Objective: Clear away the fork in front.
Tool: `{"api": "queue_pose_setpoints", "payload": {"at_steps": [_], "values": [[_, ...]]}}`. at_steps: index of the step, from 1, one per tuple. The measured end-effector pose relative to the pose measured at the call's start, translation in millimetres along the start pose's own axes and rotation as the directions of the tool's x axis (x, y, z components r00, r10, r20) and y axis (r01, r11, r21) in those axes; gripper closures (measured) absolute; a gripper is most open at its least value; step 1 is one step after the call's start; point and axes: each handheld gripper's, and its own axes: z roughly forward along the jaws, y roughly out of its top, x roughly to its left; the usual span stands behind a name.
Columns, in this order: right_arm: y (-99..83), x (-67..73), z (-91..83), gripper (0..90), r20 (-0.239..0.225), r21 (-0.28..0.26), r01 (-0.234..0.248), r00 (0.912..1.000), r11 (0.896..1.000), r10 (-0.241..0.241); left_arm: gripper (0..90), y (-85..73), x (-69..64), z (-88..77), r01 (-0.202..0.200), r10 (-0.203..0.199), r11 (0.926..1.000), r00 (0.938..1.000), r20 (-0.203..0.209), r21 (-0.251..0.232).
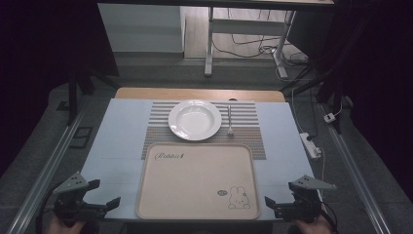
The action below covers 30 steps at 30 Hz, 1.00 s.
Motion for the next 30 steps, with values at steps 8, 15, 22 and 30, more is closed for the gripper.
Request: {"api": "queue_pose_setpoints", "payload": {"at_steps": [8, 15, 22, 30], "values": [[1.4, 1.2, 2.7, 0.0, -0.009, 0.021, 0.018, 0.9998, 1.0, -0.018, 0.0, 0.6, -1.9, 2.2, -0.015, 0.015, 0.9995, 0.9999, -0.006, 0.028], [1.7, 1.4, 4.2, 0.0, -0.021, 0.033, 0.023, 0.9995, 0.999, -0.022, 0.2, 1.0, -0.5, 2.9, -0.01, 0.01, 0.9992, 0.9999, 0.008, 0.038], [2.0, 2.0, 4.8, 0.0, -0.022, 0.041, 0.033, 0.9992, 0.999, -0.032, 0.9, 1.0, 0.7, 3.1, -0.004, 0.004, 0.9992, 0.9998, 0.018, 0.041], [2.5, 5.2, 4.9, 0.0, -0.021, 0.044, 0.06, 0.998, 0.997, -0.059, 1.5, 1.3, 1.1, 3.8, 0.001, -0.001, 0.999, 0.9999, 0.017, 0.044]]}}
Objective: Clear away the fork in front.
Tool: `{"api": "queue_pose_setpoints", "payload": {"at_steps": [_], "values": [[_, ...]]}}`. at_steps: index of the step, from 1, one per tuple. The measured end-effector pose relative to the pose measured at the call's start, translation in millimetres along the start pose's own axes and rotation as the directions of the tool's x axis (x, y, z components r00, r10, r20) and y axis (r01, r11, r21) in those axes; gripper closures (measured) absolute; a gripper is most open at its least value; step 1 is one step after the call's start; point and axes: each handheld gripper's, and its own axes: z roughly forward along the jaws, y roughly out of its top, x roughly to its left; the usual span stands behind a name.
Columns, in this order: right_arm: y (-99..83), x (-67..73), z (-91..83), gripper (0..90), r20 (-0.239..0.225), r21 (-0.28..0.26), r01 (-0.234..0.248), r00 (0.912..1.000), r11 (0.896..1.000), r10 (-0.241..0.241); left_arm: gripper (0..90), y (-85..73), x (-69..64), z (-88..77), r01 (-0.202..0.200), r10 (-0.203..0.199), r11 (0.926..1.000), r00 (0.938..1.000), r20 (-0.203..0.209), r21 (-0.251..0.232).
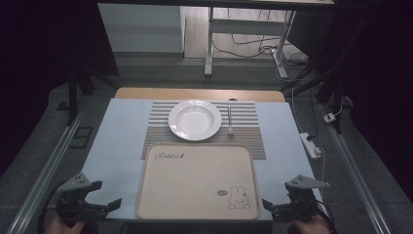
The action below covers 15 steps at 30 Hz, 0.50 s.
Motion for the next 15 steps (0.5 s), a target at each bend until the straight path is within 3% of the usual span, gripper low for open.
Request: {"api": "queue_pose_setpoints", "payload": {"at_steps": [15], "values": [[6.2, 1.6, -0.2, 0.0, -0.026, -0.032, 0.036, 0.999, 0.999, -0.037, 1.8, 0.0, 1.6, 0.1, 0.014, -0.014, 0.9999, 0.9999, 0.008, 0.0]]}}
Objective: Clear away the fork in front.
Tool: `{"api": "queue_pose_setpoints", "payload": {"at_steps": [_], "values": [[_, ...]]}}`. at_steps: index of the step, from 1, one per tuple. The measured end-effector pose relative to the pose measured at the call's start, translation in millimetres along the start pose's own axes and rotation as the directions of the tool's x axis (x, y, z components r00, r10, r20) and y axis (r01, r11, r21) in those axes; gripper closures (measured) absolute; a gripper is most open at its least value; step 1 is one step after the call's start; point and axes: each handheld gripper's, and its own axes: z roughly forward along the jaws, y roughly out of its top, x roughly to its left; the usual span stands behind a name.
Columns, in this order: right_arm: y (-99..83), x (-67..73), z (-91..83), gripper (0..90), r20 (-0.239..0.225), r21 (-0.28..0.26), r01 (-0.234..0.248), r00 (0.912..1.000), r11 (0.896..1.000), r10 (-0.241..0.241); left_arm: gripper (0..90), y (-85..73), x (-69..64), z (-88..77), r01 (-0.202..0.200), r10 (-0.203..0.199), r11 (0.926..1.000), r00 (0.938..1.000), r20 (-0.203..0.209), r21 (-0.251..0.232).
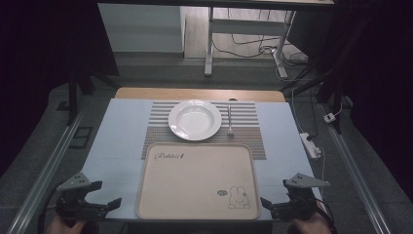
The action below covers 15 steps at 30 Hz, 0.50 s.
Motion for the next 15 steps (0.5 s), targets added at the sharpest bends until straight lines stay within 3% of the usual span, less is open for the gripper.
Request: {"api": "queue_pose_setpoints", "payload": {"at_steps": [8, 15], "values": [[2.8, -0.6, 6.9, 0.0, -0.039, 0.001, 0.01, 0.9992, 1.0, -0.01, 1.7, 0.5, 0.2, 1.1, -0.002, 0.002, 0.9999, 1.0, 0.002, 0.011], [8.1, -2.0, 15.8, 0.0, -0.043, 0.019, 0.02, 0.9989, 1.0, -0.019, 1.6, 1.2, 0.2, 2.2, -0.002, 0.002, 0.9998, 1.0, 0.003, 0.022]]}}
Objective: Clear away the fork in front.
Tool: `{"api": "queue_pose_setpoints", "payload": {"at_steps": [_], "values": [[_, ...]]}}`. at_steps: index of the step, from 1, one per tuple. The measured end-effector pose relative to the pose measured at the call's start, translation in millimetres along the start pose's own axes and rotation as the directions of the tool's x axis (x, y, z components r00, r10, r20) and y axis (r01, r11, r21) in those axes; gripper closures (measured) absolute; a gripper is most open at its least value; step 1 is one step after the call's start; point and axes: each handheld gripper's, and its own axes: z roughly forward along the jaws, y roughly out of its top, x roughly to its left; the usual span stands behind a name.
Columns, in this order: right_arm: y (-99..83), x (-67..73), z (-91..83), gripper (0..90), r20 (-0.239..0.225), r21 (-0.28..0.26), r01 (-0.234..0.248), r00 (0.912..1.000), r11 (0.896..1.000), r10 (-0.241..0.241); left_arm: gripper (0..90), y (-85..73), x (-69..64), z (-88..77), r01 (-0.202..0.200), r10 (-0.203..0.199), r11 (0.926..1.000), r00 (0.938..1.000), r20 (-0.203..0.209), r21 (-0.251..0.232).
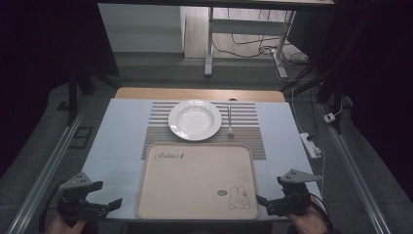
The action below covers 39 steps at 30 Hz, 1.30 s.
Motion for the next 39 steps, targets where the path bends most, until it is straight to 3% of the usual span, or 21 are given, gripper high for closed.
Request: {"api": "queue_pose_setpoints", "payload": {"at_steps": [14, 20, 39], "values": [[13.0, -5.7, 18.1, 0.0, 0.0, 0.017, 0.033, 0.9995, 0.999, -0.033, 1.6, 0.2, 0.5, 0.3, 0.003, -0.003, 1.0, 1.0, 0.003, 0.003], [20.7, -9.0, 26.1, 0.0, -0.027, 0.014, 0.009, 0.9996, 1.0, -0.009, 1.7, 0.4, 0.4, 0.7, 0.002, -0.002, 1.0, 1.0, 0.005, 0.006], [47.0, -25.4, 58.3, 0.0, 0.008, 0.02, -0.001, 1.0, 1.0, 0.0, 1.8, 0.8, -0.5, 1.3, -0.007, 0.007, 0.9999, 1.0, 0.003, 0.011]]}}
